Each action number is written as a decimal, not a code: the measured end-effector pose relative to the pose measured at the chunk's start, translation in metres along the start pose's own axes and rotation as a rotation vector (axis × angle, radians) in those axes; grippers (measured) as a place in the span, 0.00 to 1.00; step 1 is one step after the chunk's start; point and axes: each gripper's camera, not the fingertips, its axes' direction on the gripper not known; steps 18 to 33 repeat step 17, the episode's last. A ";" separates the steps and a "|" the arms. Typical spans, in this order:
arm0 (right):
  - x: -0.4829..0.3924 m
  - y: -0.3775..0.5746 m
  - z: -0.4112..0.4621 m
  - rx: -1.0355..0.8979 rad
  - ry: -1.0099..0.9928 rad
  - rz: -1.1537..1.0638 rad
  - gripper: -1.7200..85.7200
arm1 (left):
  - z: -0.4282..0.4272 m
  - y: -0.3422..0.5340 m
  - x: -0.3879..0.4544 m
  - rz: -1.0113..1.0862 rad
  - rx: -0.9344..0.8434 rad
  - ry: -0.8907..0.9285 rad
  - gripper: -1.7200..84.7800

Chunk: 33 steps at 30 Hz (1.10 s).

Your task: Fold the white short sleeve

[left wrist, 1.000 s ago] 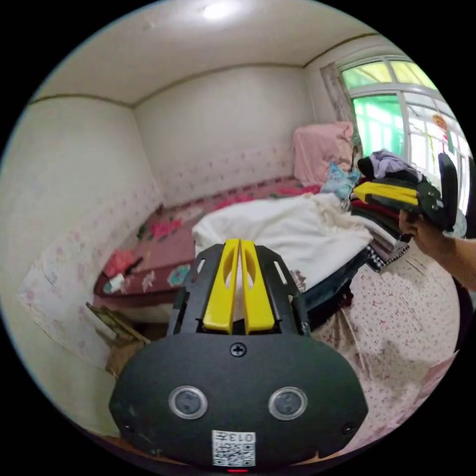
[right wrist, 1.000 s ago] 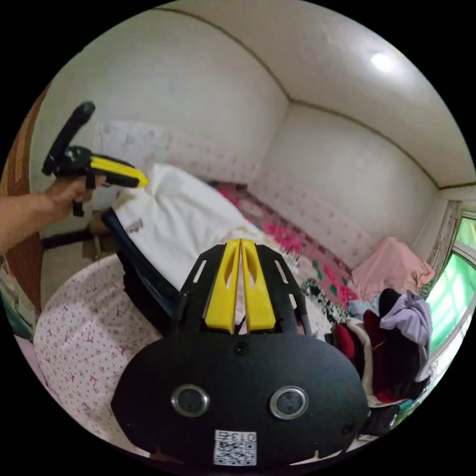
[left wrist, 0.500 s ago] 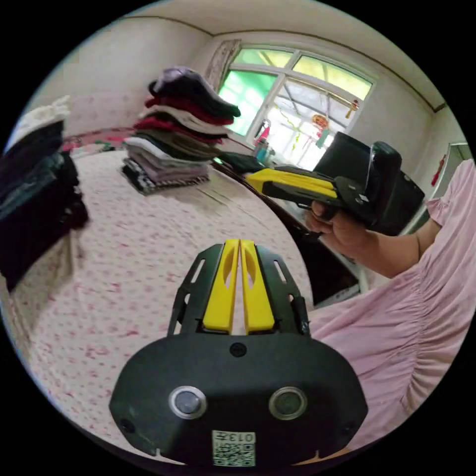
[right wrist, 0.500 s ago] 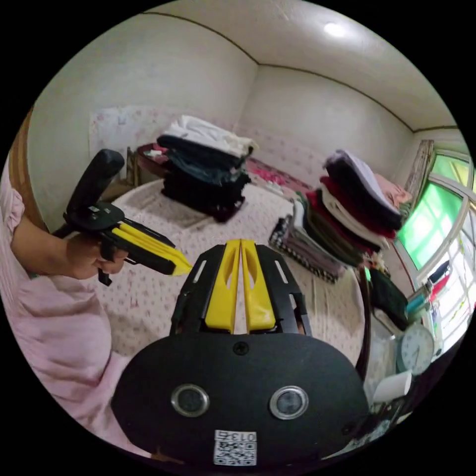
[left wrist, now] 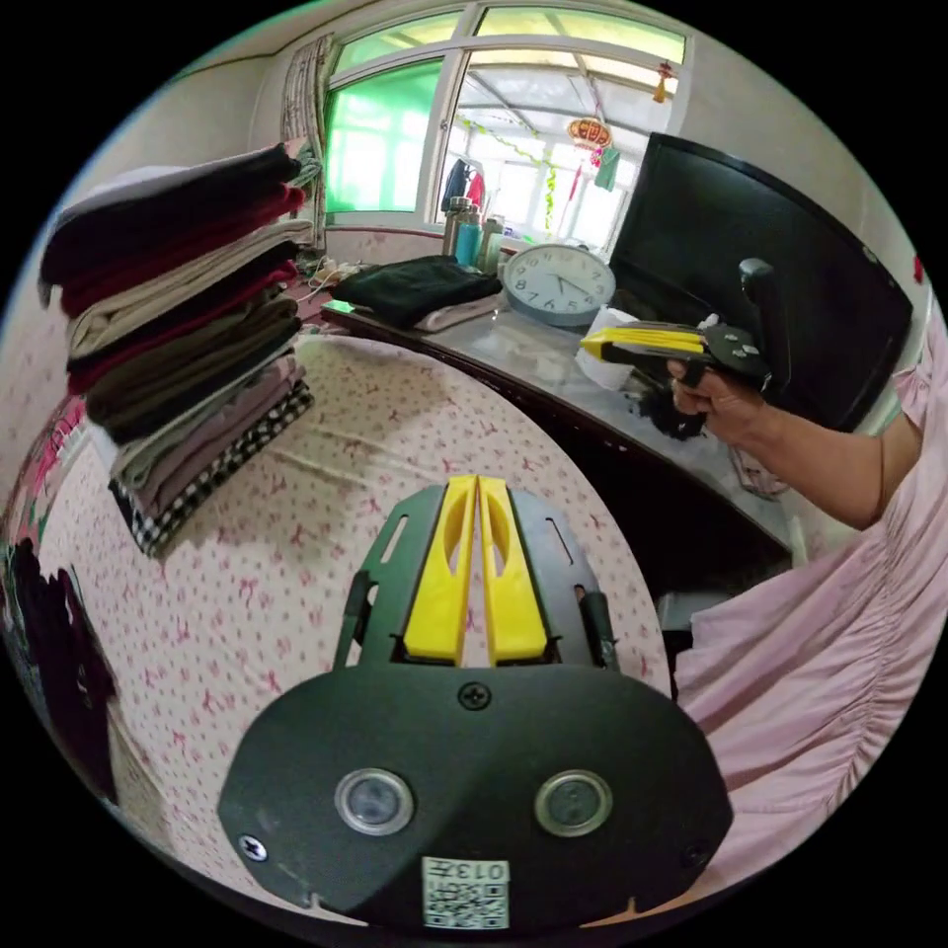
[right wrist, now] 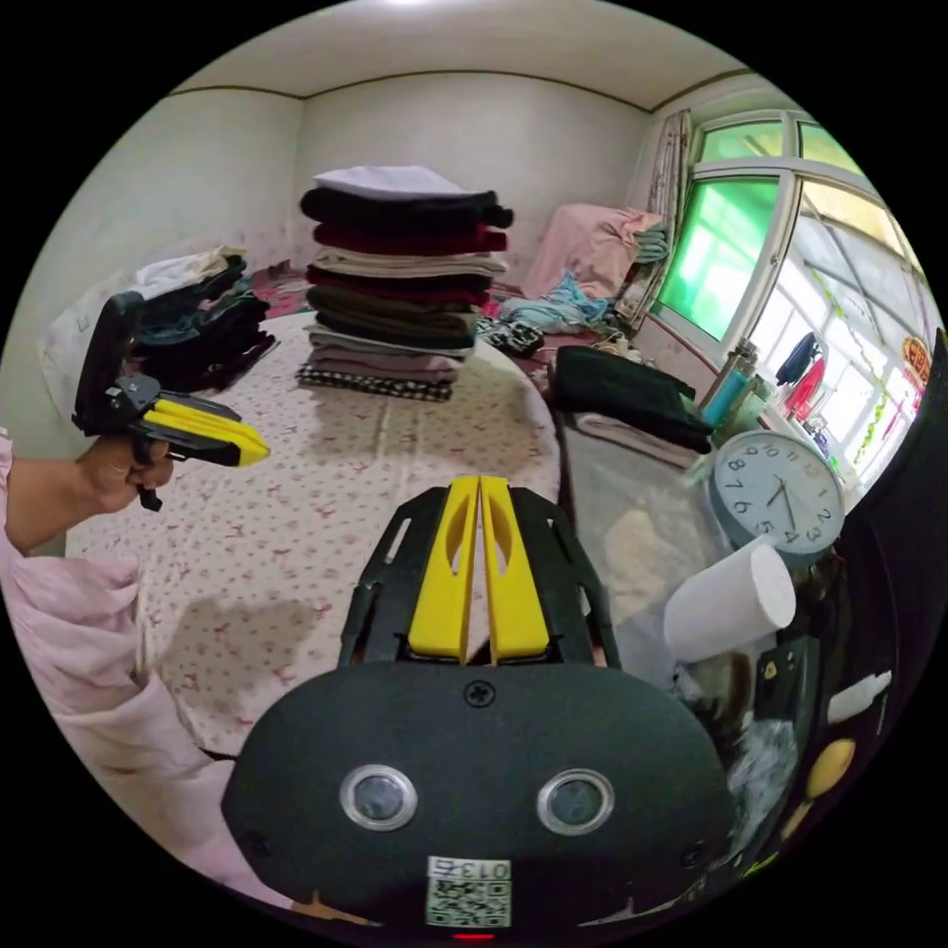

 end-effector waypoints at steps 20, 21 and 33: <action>0.450 -0.098 0.139 -0.246 0.025 0.070 0.13 | 0.261 -0.422 0.043 0.255 -0.169 -0.184 0.16; 0.450 -0.098 0.139 -0.246 0.025 0.070 0.13 | 0.261 -0.422 0.043 0.255 -0.169 -0.184 0.16; 0.450 -0.098 0.139 -0.246 0.025 0.070 0.13 | 0.261 -0.422 0.043 0.255 -0.169 -0.184 0.16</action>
